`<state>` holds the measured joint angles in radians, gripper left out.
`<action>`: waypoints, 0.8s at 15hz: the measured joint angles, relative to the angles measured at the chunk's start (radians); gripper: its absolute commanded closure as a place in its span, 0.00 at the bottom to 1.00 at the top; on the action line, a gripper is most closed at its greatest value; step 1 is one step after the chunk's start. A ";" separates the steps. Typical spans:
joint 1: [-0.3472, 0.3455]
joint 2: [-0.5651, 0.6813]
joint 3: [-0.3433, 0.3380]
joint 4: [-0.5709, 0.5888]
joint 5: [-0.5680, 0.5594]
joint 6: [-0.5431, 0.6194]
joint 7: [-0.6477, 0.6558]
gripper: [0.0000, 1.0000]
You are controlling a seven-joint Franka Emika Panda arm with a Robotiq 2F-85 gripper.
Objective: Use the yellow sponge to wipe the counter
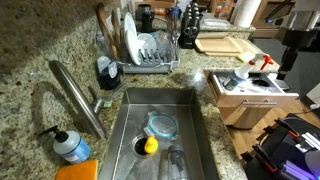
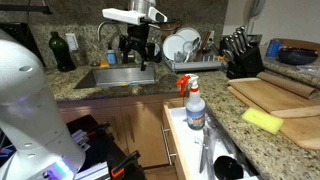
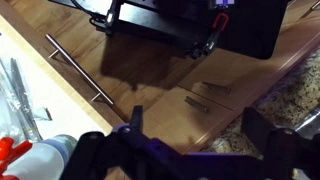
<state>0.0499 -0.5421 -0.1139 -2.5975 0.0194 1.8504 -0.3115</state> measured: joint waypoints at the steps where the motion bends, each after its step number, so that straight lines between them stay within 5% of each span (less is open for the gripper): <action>1: 0.000 0.000 0.000 0.000 0.000 0.000 0.000 0.00; 7: -0.027 -0.037 -0.030 0.107 0.038 0.070 0.064 0.00; 12: -0.129 -0.008 -0.154 0.338 0.038 0.075 0.093 0.00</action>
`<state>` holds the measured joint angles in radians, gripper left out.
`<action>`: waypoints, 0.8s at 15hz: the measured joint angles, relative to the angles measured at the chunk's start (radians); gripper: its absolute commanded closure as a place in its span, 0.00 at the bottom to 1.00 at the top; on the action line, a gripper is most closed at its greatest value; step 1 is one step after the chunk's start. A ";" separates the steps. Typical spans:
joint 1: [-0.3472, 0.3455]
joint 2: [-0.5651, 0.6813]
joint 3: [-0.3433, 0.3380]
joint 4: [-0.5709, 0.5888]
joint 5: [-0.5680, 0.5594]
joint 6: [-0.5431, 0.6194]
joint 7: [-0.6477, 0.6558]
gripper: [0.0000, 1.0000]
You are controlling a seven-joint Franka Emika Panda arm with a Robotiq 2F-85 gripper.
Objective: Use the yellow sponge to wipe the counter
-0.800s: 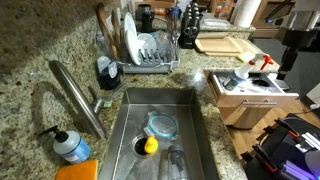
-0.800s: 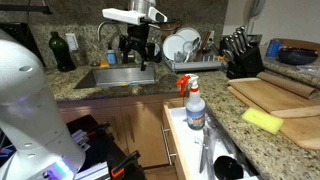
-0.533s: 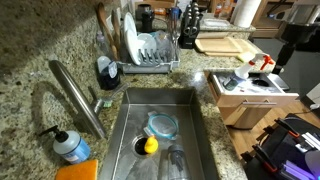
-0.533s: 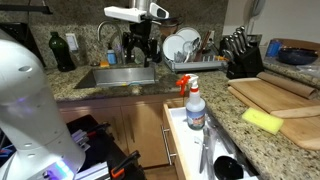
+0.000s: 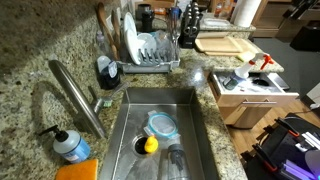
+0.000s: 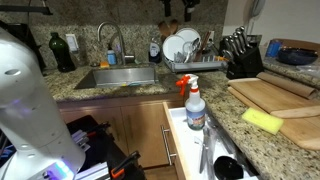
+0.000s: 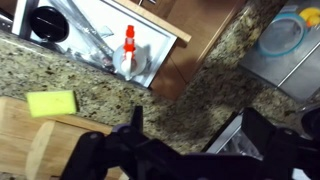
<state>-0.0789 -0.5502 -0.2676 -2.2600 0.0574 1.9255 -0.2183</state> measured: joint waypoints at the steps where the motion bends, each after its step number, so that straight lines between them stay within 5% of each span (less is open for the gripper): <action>1: -0.022 0.029 -0.033 0.037 0.001 0.004 0.003 0.00; 6: -0.070 0.289 -0.185 0.162 0.138 0.066 0.012 0.00; 12: -0.094 0.349 -0.152 0.183 0.148 0.128 0.074 0.00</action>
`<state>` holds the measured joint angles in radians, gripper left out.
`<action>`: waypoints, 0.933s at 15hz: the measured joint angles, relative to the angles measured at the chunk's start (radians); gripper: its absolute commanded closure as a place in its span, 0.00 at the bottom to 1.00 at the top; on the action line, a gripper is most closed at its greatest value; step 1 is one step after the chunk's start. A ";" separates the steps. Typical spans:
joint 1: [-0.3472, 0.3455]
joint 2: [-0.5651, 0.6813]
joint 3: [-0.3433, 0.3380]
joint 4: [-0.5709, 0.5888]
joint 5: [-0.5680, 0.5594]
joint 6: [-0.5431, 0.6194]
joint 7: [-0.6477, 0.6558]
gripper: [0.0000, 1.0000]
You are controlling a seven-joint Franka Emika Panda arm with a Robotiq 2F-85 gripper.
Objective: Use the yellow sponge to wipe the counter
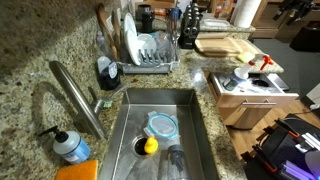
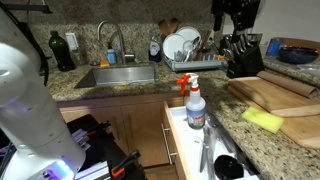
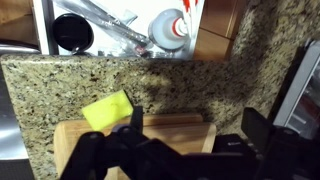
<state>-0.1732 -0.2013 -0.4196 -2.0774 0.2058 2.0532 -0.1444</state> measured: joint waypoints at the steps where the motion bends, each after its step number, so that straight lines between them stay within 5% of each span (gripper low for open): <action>1: -0.001 0.035 0.005 0.011 0.009 0.040 0.049 0.00; 9: -0.035 0.513 0.043 0.208 0.018 0.253 0.463 0.00; 14: -0.055 0.575 0.044 0.266 0.004 0.249 0.551 0.00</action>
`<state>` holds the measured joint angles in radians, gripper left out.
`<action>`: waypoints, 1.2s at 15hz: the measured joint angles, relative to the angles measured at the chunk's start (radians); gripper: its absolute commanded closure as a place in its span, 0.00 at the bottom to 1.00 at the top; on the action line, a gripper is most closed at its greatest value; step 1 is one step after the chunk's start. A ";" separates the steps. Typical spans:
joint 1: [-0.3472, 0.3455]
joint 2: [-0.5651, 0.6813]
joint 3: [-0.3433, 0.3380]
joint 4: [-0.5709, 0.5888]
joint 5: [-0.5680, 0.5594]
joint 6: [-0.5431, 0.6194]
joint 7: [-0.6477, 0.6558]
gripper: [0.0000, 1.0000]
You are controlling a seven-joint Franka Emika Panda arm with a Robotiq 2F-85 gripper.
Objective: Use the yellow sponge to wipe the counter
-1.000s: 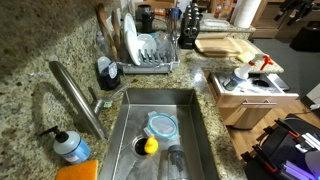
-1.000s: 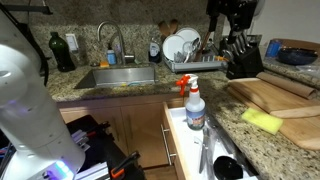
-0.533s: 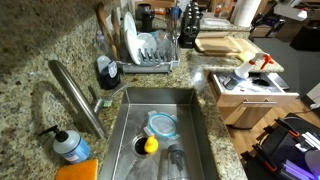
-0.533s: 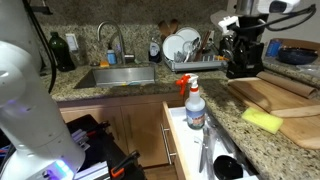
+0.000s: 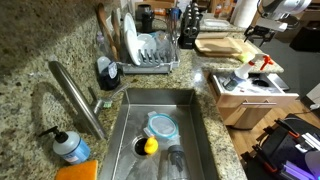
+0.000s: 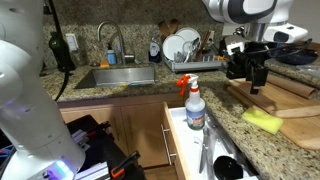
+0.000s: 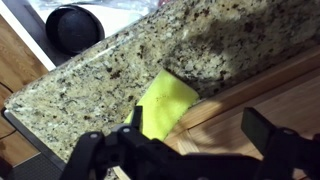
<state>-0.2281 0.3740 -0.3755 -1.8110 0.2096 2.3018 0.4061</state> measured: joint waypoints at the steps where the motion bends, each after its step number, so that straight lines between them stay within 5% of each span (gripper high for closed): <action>1: 0.000 0.006 0.000 0.003 -0.009 -0.004 0.058 0.00; 8: -0.056 0.234 -0.004 0.123 0.039 0.087 0.380 0.00; 14: -0.078 0.318 0.008 0.171 0.070 0.160 0.412 0.00; 18: -0.083 0.358 0.006 0.219 0.066 0.072 0.460 0.00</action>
<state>-0.3111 0.7322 -0.3691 -1.5925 0.2761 2.3735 0.8664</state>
